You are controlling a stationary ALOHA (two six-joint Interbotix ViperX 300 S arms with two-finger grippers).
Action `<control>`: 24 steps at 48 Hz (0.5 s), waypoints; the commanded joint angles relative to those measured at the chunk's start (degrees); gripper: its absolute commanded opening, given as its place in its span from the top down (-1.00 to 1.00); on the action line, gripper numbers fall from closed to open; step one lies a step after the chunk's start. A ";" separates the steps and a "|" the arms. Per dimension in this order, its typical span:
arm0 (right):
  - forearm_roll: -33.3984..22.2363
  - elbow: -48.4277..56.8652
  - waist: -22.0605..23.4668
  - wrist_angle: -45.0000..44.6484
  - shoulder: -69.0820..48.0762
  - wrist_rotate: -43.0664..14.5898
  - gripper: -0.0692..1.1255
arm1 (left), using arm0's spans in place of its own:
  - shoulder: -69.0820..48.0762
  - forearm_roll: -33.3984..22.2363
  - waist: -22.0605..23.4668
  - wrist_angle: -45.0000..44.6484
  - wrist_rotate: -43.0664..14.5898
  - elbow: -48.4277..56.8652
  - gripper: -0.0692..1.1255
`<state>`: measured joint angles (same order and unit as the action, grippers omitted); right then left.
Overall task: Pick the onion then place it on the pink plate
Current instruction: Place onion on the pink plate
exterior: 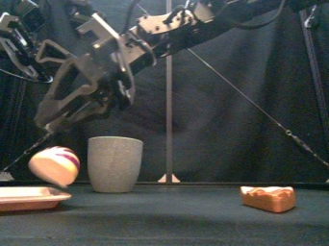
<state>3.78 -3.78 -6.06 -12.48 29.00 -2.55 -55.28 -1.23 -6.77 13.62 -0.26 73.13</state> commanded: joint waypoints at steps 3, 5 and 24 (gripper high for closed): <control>-0.97 -9.14 0.26 -3.25 3.16 0.00 -0.34 | 0.18 0.09 -0.18 0.00 -0.09 -0.79 0.67; -1.23 -10.46 0.26 -4.31 4.04 0.00 -0.34 | 0.18 0.09 -0.26 -0.26 0.00 -0.70 0.67; -4.04 -8.61 0.62 -5.62 1.32 -0.18 -0.37 | 0.18 -0.09 -0.26 -1.49 0.09 -0.35 0.67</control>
